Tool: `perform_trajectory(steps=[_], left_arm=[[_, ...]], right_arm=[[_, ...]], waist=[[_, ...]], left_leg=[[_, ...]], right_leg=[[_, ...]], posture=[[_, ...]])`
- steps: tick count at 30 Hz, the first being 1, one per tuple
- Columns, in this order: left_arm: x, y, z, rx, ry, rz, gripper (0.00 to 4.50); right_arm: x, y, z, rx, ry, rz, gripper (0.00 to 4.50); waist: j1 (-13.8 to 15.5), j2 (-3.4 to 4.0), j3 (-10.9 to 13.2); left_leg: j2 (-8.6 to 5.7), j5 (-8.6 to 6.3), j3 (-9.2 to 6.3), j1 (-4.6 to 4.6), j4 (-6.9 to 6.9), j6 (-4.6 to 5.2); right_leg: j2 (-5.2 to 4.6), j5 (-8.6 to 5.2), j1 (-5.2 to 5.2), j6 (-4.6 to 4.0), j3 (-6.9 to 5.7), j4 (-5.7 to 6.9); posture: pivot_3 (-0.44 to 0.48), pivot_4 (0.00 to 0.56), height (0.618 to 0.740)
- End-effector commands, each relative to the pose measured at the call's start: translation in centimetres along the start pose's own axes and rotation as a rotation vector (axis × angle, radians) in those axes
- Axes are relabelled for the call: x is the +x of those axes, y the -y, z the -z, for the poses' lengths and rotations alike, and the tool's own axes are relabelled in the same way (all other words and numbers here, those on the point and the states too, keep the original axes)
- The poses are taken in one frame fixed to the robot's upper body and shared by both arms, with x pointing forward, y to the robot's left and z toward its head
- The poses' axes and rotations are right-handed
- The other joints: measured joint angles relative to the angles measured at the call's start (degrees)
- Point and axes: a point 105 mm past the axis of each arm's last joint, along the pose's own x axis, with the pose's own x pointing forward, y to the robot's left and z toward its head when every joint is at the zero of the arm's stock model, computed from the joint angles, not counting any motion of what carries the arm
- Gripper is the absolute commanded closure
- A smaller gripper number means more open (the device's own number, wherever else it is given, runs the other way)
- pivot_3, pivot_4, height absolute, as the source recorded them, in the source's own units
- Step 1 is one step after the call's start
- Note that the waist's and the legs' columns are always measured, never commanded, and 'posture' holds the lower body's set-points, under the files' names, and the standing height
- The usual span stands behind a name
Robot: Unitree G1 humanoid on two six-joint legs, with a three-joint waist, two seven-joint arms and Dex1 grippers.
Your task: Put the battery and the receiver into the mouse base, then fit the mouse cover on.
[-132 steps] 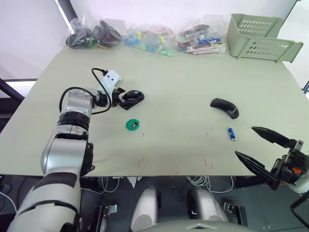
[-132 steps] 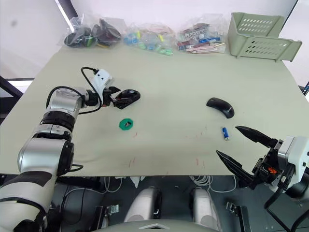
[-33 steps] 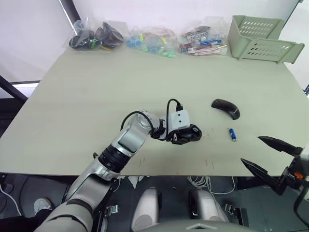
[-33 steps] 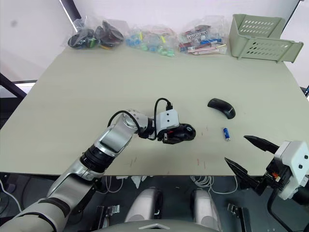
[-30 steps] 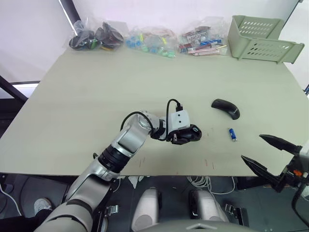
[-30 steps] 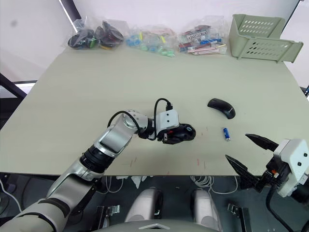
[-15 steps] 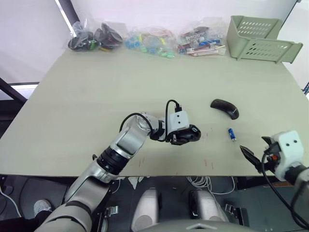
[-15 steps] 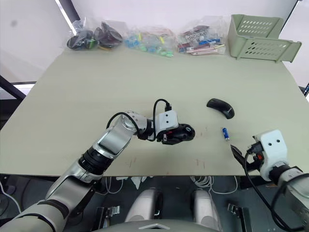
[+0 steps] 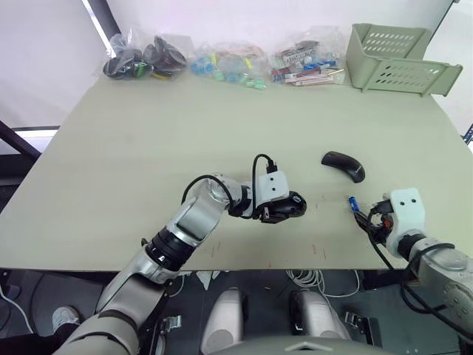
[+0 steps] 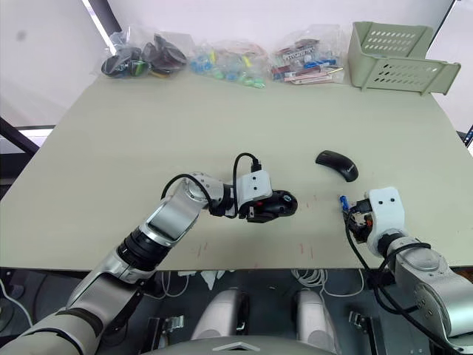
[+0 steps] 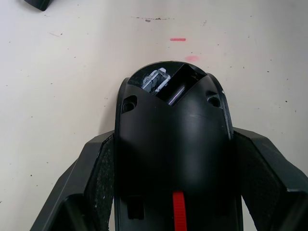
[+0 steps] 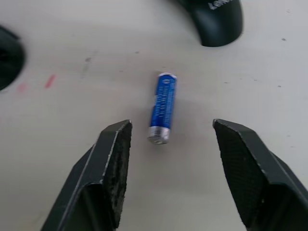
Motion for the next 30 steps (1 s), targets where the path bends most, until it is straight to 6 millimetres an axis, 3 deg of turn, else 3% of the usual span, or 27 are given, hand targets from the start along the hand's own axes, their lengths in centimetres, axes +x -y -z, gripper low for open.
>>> perform_trajectory(steps=[1,18,19,21,24,25,30], left_arm=[[0.4,1.1,1.0,-0.014,-0.038,0.047,1.57],[0.2,1.1,1.1,-0.012,-0.045,0.049,1.57],[0.2,1.1,1.2,-0.012,-0.048,0.049,1.57],[0.2,1.1,1.3,-0.012,-0.051,0.049,1.57],[0.2,1.2,1.3,-0.014,-0.052,0.050,1.57],[0.2,1.2,1.3,-0.014,-0.052,0.050,1.57],[0.2,1.2,1.4,-0.016,-0.056,0.049,1.57]], right_arm=[[0.2,-0.1,-0.3,-0.005,0.013,0.018,1.77],[1.4,-0.5,0.4,0.042,-0.006,0.010,1.77],[1.4,-0.5,0.5,0.043,-0.008,0.007,2.32],[1.4,-0.5,0.5,0.043,-0.011,0.001,2.79],[1.3,-0.5,0.5,0.039,-0.010,-0.002,4.23],[1.3,-0.5,0.4,0.038,-0.008,-0.004,4.48],[0.7,-0.6,-0.2,-0.019,0.004,-0.042,4.47]], waist=[[0.0,0.00,0.0],[-0.6,0.00,0.0],[-0.6,0.00,0.0],[-0.7,0.00,0.0],[-0.8,0.00,0.0],[-0.8,0.00,0.0],[-0.9,0.00,0.0]], left_leg=[[0.00,0.00,0.00,0.00,-0.01,0.00],[0.02,0.00,-0.01,-0.01,-0.02,0.00],[0.02,0.00,-0.01,-0.01,-0.02,0.00],[0.02,0.00,-0.02,-0.01,-0.03,0.00],[0.02,0.00,-0.02,-0.01,-0.03,0.00],[0.02,0.00,-0.02,-0.01,-0.03,0.00],[0.02,0.00,-0.03,-0.01,-0.03,0.00]], right_leg=[[0.01,0.00,-0.01,0.00,0.00,0.00],[0.02,0.00,-0.02,0.01,0.00,0.00],[0.02,0.00,-0.02,0.00,-0.01,0.00],[0.02,0.00,-0.02,0.01,-0.01,0.00],[0.02,0.00,-0.02,0.01,-0.01,0.00],[0.02,-0.01,-0.02,0.01,-0.01,0.00],[0.01,-0.01,-0.02,0.01,-0.02,0.00]], posture=[[0.000,0.150,0.740],[0.000,0.150,0.740],[0.000,0.150,0.740],[0.000,0.150,0.740],[0.000,0.150,0.740],[0.000,0.150,0.740],[0.000,0.150,0.740]])
